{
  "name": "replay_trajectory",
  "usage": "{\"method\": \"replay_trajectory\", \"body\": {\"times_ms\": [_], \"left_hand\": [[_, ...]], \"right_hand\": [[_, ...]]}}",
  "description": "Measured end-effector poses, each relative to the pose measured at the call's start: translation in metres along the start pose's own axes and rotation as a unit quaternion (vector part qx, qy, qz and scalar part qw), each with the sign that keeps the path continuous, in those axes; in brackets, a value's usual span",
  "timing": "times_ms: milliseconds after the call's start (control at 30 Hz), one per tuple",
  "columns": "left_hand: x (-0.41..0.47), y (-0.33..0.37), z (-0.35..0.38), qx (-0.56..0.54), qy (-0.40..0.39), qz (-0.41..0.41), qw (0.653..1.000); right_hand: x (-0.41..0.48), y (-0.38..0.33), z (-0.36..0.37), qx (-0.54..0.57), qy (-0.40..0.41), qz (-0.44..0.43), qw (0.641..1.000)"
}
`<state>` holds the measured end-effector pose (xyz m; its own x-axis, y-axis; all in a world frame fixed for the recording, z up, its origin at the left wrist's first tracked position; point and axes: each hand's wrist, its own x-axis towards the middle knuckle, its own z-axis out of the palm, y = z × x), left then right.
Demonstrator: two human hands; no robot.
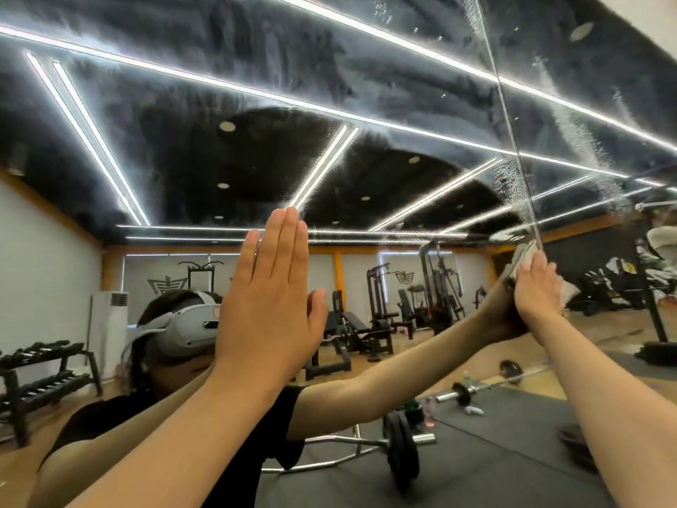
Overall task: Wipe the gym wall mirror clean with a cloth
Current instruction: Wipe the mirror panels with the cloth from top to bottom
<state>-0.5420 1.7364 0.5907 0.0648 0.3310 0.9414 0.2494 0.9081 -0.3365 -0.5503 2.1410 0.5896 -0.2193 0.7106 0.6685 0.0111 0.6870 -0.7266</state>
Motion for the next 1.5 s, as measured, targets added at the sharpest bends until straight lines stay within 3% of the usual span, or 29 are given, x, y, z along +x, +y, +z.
{"method": "replay_trajectory", "body": {"times_ms": [67,200,300,367,500,567,700,867,967,1133,1333,1500], "left_hand": [[-0.001,0.001,0.001,-0.004,0.000,0.000,1.000],[-0.001,0.000,0.001,-0.007,-0.003,-0.002,1.000],[0.000,0.001,-0.001,-0.006,-0.008,-0.003,1.000],[0.000,0.001,-0.002,-0.009,-0.010,-0.003,1.000],[0.001,-0.001,-0.005,-0.007,-0.016,0.006,1.000],[0.001,-0.001,-0.005,-0.012,-0.017,0.004,1.000],[-0.001,0.002,-0.004,-0.012,-0.028,-0.005,1.000],[0.000,0.002,-0.006,-0.015,-0.034,-0.005,0.999],[0.000,0.002,-0.005,-0.029,-0.032,0.001,0.999],[-0.001,0.002,-0.005,-0.040,-0.030,-0.002,0.999],[0.003,0.003,-0.011,-0.025,-0.061,-0.015,0.998],[0.004,-0.004,-0.010,-0.065,-0.030,-0.006,0.997]], "right_hand": [[-0.014,-0.031,-0.002,0.016,0.010,0.003,1.000],[-0.046,-0.121,-0.004,-0.054,0.057,-0.197,0.977],[-0.082,-0.173,0.007,-0.094,0.004,-0.333,0.938],[-0.118,-0.194,0.015,-0.043,-0.018,-0.431,0.901],[-0.154,-0.166,0.018,-0.001,-0.026,-0.543,0.840],[-0.147,-0.134,0.015,-0.009,-0.046,-0.528,0.848],[-0.104,-0.081,0.007,0.016,-0.063,-0.339,0.939],[-0.093,-0.125,0.010,0.028,-0.043,-0.193,0.980],[-0.099,-0.175,0.003,0.030,-0.053,-0.244,0.968],[-0.118,-0.241,0.003,0.005,-0.068,-0.407,0.911],[-0.116,-0.229,0.001,0.015,-0.076,-0.442,0.894],[-0.126,-0.228,0.002,0.050,-0.074,-0.450,0.889]]}}
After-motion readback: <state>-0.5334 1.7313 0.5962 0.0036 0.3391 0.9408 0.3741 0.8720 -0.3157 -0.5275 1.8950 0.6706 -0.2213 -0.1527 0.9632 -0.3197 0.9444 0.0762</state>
